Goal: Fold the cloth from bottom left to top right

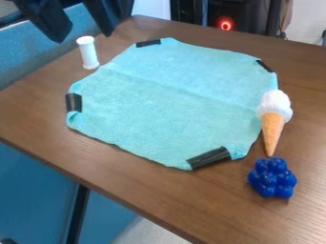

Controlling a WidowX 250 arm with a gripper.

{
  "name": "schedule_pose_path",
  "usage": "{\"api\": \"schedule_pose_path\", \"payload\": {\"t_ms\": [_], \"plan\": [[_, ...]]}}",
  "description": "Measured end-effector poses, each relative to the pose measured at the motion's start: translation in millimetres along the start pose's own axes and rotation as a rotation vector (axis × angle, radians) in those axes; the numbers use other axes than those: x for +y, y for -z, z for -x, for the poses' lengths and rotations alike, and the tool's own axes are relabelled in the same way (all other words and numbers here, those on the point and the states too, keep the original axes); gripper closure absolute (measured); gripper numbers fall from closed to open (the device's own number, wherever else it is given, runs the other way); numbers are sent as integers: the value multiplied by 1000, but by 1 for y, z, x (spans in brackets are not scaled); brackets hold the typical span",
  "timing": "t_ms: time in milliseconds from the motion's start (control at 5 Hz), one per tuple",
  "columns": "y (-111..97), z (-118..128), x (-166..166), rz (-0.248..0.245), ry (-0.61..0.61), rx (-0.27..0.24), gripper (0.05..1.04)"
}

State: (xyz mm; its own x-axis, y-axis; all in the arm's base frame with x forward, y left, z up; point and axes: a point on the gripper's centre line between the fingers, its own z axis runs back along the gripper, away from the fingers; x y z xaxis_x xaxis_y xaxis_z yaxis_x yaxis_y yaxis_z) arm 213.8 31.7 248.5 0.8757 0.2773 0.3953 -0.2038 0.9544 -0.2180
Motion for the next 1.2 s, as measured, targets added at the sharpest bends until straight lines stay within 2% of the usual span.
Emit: {"api": "schedule_pose_path", "payload": {"t_ms": [200,400,600,800,1000,1200], "plan": [[3,1,0,4,-3,4,85],[26,-2,25,-22,-86,-22,85],[41,-6,43,-79,-176,-89,85],[63,-7,66,-129,-277,-125,85],[79,-12,86,-198,-357,-190,85],[96,-12,108,-285,-482,-231,85]]}}
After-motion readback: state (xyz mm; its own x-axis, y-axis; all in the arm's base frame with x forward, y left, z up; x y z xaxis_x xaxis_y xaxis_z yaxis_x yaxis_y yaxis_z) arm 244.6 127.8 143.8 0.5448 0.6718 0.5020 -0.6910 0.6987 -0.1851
